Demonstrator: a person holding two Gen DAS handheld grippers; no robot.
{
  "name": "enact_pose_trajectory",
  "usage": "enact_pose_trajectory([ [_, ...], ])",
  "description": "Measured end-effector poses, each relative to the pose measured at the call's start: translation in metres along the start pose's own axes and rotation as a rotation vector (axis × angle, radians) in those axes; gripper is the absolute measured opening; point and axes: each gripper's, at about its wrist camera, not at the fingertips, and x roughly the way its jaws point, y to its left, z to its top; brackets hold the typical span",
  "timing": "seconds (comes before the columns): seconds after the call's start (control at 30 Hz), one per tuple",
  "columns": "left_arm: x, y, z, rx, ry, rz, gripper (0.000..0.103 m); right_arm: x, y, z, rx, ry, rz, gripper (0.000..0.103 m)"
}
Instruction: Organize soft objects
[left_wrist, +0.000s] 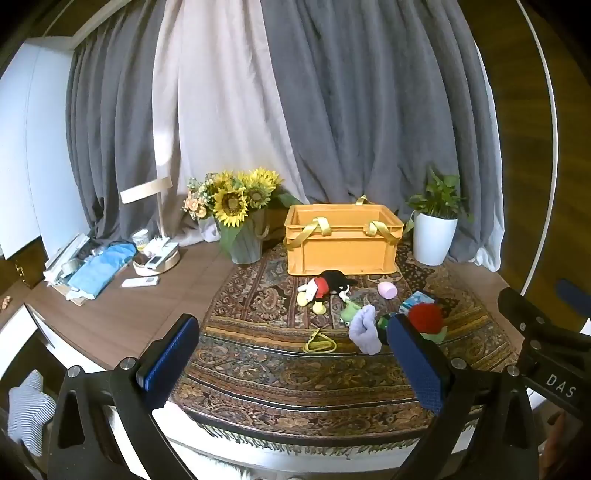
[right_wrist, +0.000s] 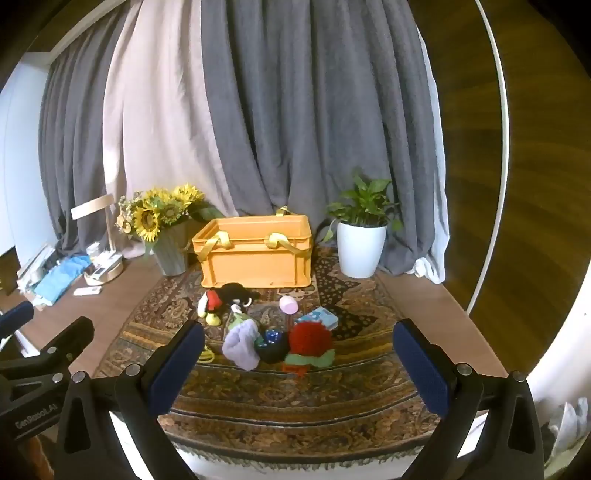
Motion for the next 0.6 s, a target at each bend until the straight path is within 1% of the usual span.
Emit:
enact_pose_trajectory([
  [0.2,0.0,0.0,0.0,0.008,-0.014,-0.005,0.103,-0.004,0.0,-0.002,0.005,0.0,0.01,0.102],
  [0.3,-0.005,0.0,0.013,0.006,-0.012,-0.011,0.103,-0.003,-0.006,0.001,0.003,0.002,0.013,0.102],
  [0.43,-0.011,-0.005,0.02,0.007,-0.015,-0.012,0.103,-0.006,-0.01,0.0,0.008,-0.005,0.011,0.102],
  [0.47,-0.008,-0.007,0.016,0.008,-0.018,-0.01,0.103,-0.006,-0.008,0.0,0.008,-0.006,0.007,0.102],
  [0.53,-0.009,-0.008,0.02,0.011,-0.014,-0.009,0.103,-0.005,-0.01,0.002,0.006,-0.003,0.007,0.102],
  [0.6,-0.009,-0.007,0.012,0.009,-0.026,-0.01,0.103,-0.005,-0.009,0.001,0.009,-0.005,0.007,0.102],
])
